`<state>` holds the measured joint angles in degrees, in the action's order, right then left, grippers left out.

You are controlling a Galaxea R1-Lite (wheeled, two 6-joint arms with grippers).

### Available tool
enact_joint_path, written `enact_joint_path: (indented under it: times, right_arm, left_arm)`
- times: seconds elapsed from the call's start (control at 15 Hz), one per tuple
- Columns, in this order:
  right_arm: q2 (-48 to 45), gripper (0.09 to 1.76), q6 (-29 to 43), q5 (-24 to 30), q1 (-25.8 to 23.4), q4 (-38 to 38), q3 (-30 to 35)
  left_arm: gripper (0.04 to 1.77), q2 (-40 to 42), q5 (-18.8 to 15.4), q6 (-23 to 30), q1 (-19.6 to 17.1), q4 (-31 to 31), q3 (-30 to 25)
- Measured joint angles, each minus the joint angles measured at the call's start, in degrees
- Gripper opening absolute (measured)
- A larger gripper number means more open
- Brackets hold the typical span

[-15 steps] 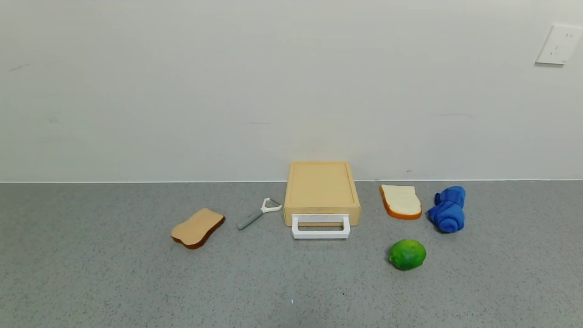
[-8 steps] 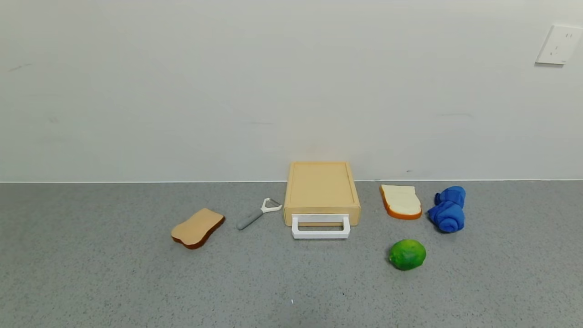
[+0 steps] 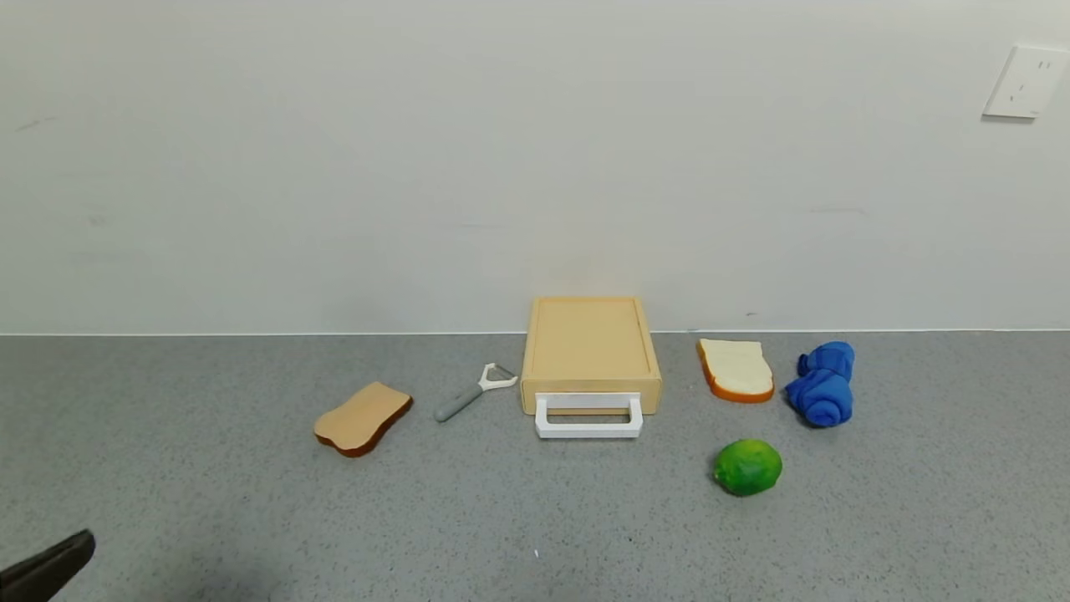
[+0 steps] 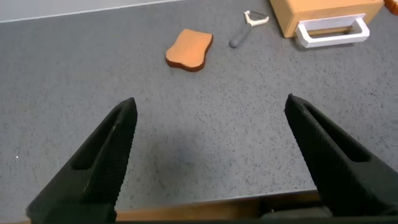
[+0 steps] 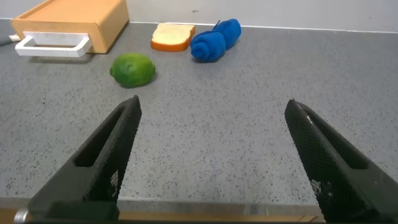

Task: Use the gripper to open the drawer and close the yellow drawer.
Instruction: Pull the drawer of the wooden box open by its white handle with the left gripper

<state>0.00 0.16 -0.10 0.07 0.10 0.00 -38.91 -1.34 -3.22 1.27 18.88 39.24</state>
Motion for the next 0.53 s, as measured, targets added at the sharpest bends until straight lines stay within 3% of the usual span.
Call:
enact_joint_path:
  times: [0.53]
  right_arm:
    - [0.0, 1.70, 0.0, 0.0, 0.0, 0.0, 0.0]
  left_arm:
    - [1.72, -32.0, -0.7, -0.9, 11.1, 8.9, 25.4]
